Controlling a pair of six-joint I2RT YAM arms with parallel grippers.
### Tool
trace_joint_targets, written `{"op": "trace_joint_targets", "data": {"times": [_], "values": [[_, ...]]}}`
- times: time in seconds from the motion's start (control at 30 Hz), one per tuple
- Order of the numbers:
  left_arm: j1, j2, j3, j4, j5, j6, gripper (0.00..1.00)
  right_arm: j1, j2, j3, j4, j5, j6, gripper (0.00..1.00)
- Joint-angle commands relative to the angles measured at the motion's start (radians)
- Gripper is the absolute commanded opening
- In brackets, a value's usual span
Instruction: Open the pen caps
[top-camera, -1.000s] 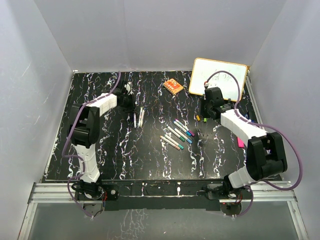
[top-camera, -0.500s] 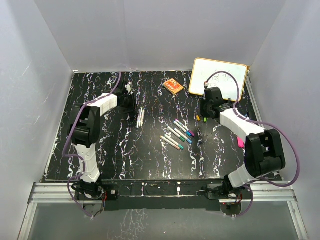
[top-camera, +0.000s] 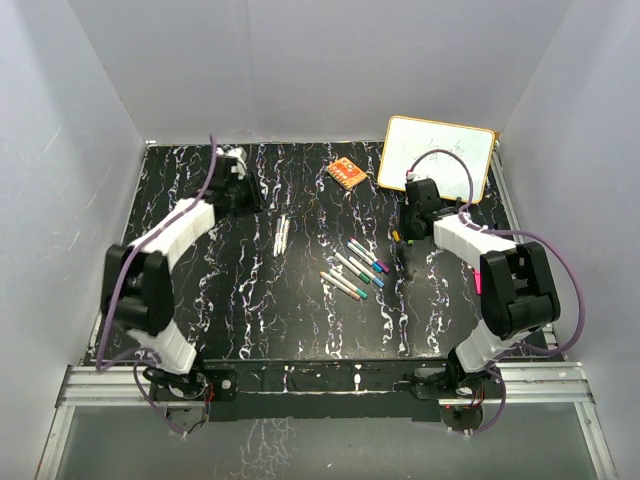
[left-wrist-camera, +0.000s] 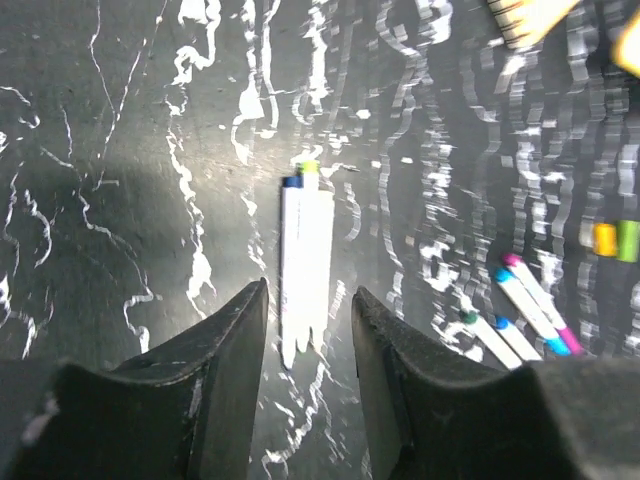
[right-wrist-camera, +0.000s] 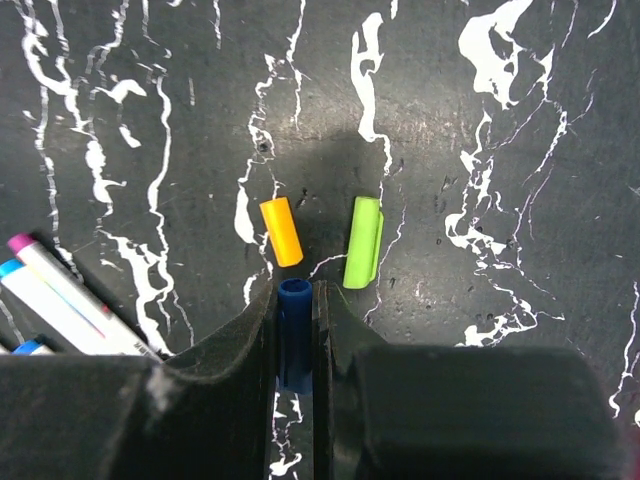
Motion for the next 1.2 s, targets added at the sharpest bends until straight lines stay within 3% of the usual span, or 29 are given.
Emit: {"op": "trace_joint_targets", "data": {"times": [0.0, 0.23, 0.73, 1.17], "values": [[-0.003, -0.276, -0.137, 0.146, -0.006, -0.061, 0.40, -0.010, 0.044, 0.049, 0.063, 0.016, 0.009, 0.00], [-0.005, -0.451, -0.243, 0.182, 0.021, -0.093, 0.42, -0.014, 0.116, 0.104, 0.066, 0.015, 0.003, 0.00], [-0.006, -0.642, -0.385, 0.251, 0.022, -0.155, 0.43, -0.038, 0.216, 0.153, 0.079, -0.004, -0.009, 0.00], [-0.006, -0.676, -0.402, 0.239, 0.017, -0.163, 0.43, -0.042, 0.207, 0.153, 0.077, -0.021, -0.011, 0.22]]}}
